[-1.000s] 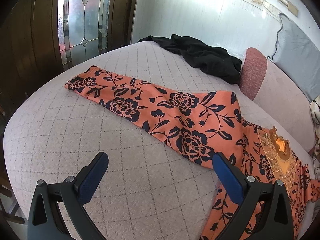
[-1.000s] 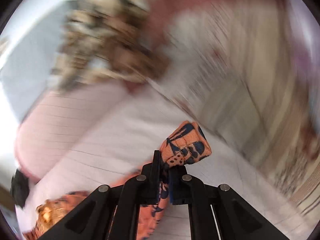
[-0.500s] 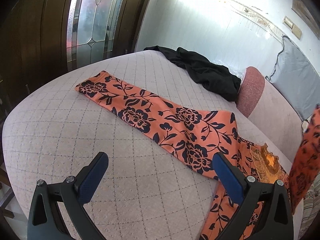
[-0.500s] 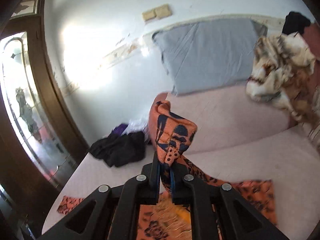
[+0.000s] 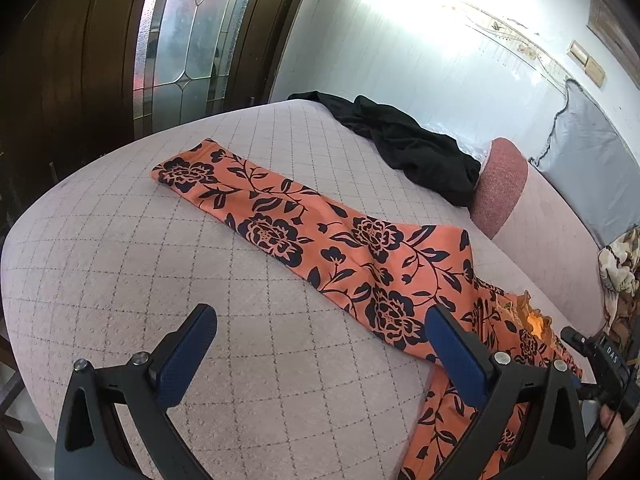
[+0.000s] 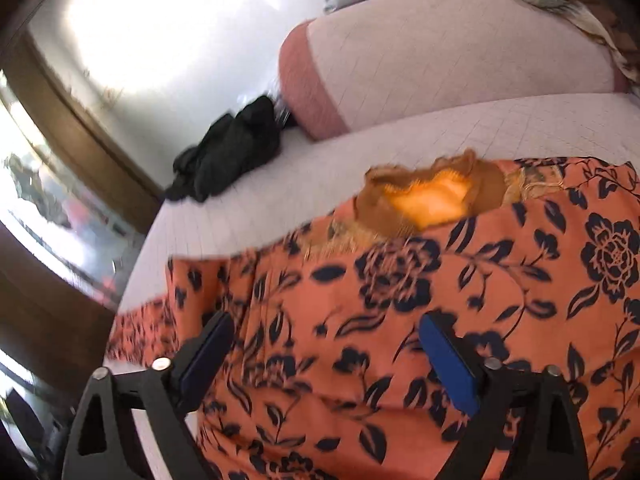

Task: Fold small clothes
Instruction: 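Lay the sleeve across the shirt body and open the right tool, then grasp the shirt side with the right tool and fold it inward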

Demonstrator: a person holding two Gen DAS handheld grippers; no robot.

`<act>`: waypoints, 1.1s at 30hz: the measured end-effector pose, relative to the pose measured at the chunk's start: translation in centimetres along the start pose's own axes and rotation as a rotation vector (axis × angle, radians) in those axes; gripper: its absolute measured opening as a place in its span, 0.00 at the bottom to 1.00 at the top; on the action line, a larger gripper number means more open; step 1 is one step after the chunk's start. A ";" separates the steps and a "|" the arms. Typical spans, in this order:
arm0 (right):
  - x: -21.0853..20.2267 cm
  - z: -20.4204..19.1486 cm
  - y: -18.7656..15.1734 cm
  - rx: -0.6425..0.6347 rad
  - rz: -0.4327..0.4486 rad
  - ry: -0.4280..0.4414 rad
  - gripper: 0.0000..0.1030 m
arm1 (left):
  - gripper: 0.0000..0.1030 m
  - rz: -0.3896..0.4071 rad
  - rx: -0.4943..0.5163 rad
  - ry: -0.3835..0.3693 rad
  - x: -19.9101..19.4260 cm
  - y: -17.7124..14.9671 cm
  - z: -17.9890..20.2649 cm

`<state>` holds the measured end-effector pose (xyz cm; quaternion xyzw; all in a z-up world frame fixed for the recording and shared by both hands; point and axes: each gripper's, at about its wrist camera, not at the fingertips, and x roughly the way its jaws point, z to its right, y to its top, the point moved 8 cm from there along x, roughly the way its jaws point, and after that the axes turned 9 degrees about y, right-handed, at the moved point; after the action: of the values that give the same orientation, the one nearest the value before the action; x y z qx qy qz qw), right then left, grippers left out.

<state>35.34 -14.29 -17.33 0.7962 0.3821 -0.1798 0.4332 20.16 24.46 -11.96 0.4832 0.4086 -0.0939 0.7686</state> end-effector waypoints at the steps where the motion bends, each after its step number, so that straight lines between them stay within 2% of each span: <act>1: 0.8 1.1 -0.2 0.047 -0.015 0.012 1.00 | 1.00 0.000 0.009 0.001 0.0 -0.1 0.2; 3: 3.8 2.7 -3.0 0.160 -0.195 0.025 1.00 | 1.00 -0.005 0.015 0.002 0.1 -0.3 0.4; 5: 3.0 2.1 -2.8 0.077 -0.149 0.050 0.99 | 1.00 -0.008 0.019 0.005 0.2 -0.4 0.4; 7: 1.4 1.3 -2.2 0.063 -0.123 0.103 0.99 | 1.00 -0.008 0.022 0.009 0.3 -0.4 0.4; 10: -2.2 2.5 0.3 0.025 -0.044 0.100 0.99 | 1.00 -0.016 0.031 0.004 0.4 -0.7 0.9; 12: -4.7 5.4 2.2 0.051 0.017 0.074 0.99 | 1.00 -0.015 0.048 0.008 0.5 -0.8 1.3; 14: -6.7 11.5 3.5 0.143 0.059 -0.018 0.99 | 1.00 -0.017 0.054 0.006 0.6 -0.9 1.5; 16: -8.0 19.9 2.6 0.338 0.053 -0.166 0.95 | 1.00 -0.025 0.057 0.004 0.7 -1.1 1.6; 17: -8.9 21.8 2.2 0.429 0.082 -0.101 0.92 | 1.00 -0.025 0.061 0.008 0.8 -1.2 1.6; 18: -10.1 21.7 2.5 0.461 0.123 0.007 0.92 | 1.00 -0.021 0.065 0.014 0.8 -1.2 1.6; 19: -11.3 20.8 3.0 0.428 0.130 0.047 0.92 | 1.00 -0.017 0.068 0.019 0.8 -1.2 1.7; 21: -13.2 19.3 4.1 0.321 0.149 0.057 0.92 | 1.00 -0.015 0.077 0.022 0.9 -1.3 2.0; 24: -14.1 20.6 5.1 0.273 0.144 -0.028 0.92 | 1.00 -0.008 0.120 0.013 0.7 -1.8 3.3; 27: -12.8 24.5 5.6 0.327 0.099 -0.108 0.92 | 1.00 0.002 0.182 0.018 0.6 -2.4 4.5; 29: -12.6 26.1 6.3 0.327 0.082 -0.126 0.86 | 1.00 0.005 0.207 0.026 0.8 -2.7 4.8; 31: -12.2 27.6 6.8 0.317 0.057 -0.130 0.67 | 1.00 -0.001 0.215 0.035 1.1 -2.9 4.9; 33: -11.0 28.3 7.4 0.312 0.026 -0.124 0.58 | 1.00 -0.014 0.212 0.037 1.5 -3.0 5.0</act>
<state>35.17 -45.13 -22.28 0.8460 0.3118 -0.2802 0.3293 22.23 19.18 -14.08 0.5605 0.4140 -0.1332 0.7048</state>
